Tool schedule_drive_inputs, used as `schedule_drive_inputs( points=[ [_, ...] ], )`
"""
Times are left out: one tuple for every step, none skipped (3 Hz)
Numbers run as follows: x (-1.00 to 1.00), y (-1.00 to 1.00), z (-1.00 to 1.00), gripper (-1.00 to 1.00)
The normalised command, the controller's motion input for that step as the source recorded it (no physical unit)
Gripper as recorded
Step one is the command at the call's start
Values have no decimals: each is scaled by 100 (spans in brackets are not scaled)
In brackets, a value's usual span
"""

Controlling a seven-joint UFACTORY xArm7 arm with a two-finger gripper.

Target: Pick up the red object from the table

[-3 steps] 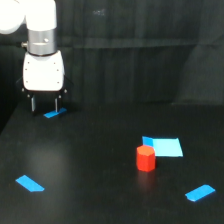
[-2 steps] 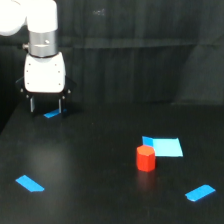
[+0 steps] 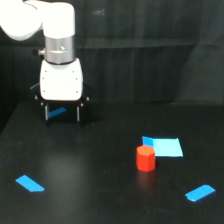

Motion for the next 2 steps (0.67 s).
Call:
schedule_drive_inputs(
  points=[
    [97, -61, 22, 100],
    [98, -64, 5, 100]
  ],
)
